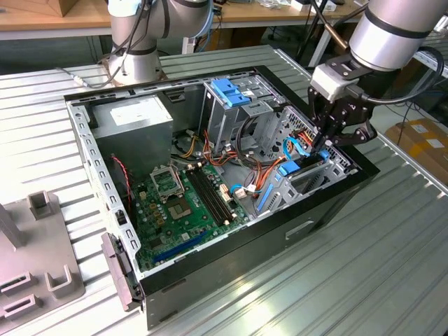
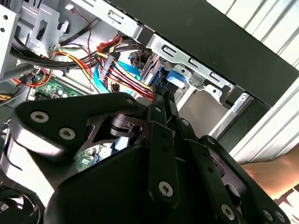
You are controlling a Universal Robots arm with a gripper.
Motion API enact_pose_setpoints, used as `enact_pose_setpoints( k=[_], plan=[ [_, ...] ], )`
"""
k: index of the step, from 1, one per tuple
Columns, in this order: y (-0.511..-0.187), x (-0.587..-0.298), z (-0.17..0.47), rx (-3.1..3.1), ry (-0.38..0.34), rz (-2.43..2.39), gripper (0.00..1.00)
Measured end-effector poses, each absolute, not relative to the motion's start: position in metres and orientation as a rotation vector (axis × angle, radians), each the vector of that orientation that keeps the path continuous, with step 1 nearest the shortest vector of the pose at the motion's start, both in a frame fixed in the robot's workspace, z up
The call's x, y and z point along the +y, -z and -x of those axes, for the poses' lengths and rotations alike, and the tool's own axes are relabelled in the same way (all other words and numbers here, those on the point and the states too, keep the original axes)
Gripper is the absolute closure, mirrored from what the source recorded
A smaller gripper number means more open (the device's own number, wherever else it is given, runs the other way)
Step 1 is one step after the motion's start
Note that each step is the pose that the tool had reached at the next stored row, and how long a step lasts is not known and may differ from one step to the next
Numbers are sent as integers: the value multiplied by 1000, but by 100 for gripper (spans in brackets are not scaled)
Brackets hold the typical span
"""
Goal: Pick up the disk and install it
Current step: 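Insert the second disk wire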
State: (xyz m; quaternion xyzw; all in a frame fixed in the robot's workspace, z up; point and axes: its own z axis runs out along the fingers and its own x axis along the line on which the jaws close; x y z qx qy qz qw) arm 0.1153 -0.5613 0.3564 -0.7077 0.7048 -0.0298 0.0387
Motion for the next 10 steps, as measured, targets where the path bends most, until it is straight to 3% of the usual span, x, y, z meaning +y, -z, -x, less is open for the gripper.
enact_pose_setpoints(
  k=[10],
  plan=[
    [-354, -561, -108, 2132, 136, 2154, 84]
  ],
)
